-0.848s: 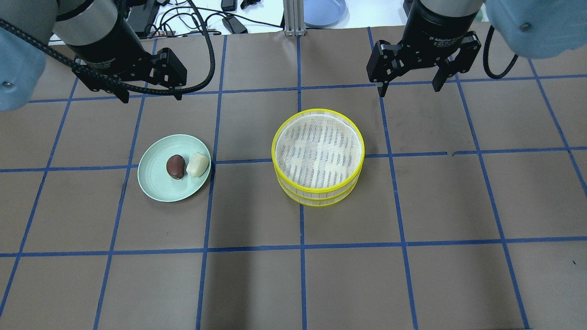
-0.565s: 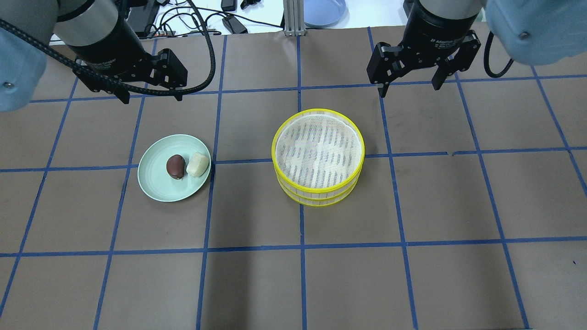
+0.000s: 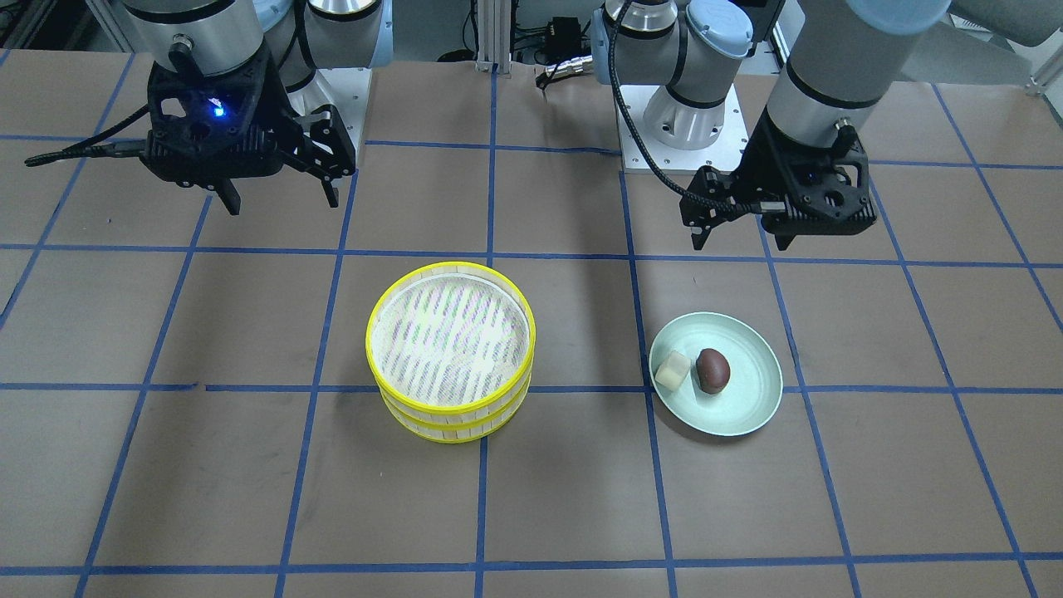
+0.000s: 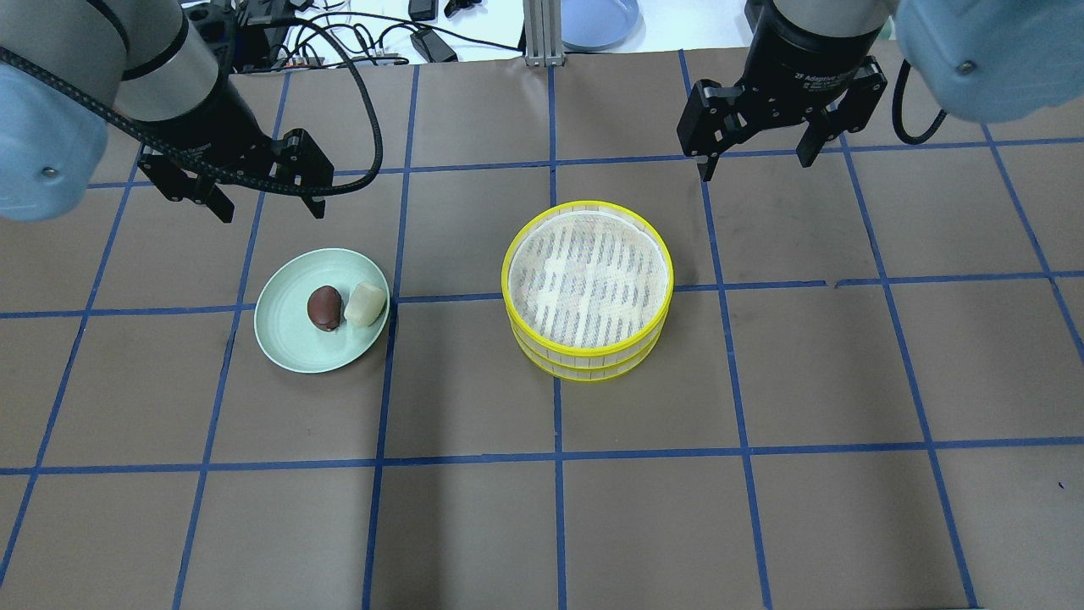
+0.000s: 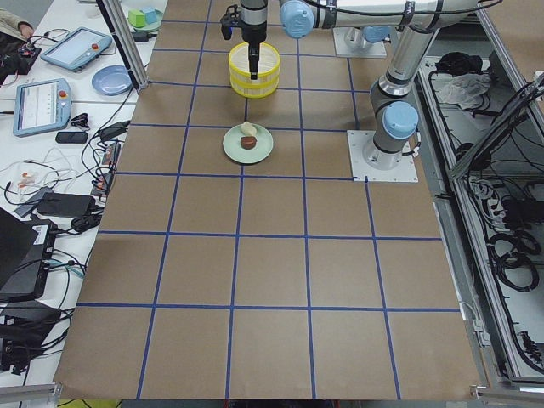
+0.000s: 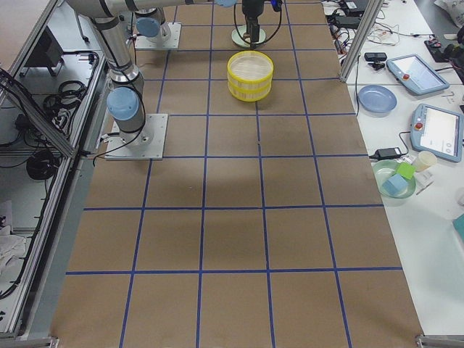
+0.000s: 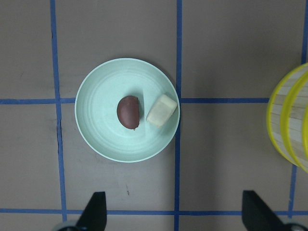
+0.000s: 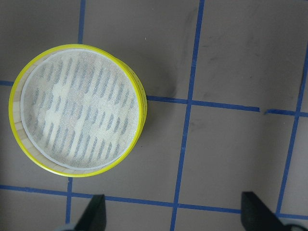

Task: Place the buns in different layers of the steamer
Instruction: 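Lower the left gripper to the white bun while the right reaches the steamer, then grasp the white bun with the left gripper while the right lifts the top tier, then carry the white bun with the left gripper into the lower steamer tier and release, then return the left gripper to the plate while the right restacks the top tier, then grasp the dark red bun with the left gripper and lift it off the plate, then set the red bun on the top tier with left gripper while right withdraws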

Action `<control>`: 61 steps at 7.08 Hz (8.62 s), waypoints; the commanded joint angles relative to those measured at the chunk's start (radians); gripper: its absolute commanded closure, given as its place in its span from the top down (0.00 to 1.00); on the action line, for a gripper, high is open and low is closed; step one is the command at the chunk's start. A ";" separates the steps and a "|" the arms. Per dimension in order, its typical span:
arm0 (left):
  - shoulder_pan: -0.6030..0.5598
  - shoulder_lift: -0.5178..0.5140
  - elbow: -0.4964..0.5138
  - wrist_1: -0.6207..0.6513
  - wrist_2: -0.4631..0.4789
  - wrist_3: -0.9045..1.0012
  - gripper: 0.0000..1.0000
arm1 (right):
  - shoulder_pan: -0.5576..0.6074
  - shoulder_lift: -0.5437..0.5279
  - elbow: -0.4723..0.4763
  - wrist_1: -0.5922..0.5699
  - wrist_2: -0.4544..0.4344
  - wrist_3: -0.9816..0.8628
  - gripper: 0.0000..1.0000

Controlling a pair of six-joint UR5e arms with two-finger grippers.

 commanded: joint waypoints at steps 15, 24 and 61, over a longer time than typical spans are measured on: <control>0.017 -0.381 -0.158 0.355 -0.080 0.119 0.01 | 0.023 0.177 0.206 -0.310 -0.002 0.066 0.16; -0.281 -0.306 0.070 0.279 -0.152 -0.469 0.00 | -0.425 -0.025 0.055 0.079 -0.114 -0.379 0.16; -0.236 -0.126 -0.034 0.227 -0.095 -0.233 0.00 | -0.021 0.264 0.147 -0.266 -0.100 0.075 1.00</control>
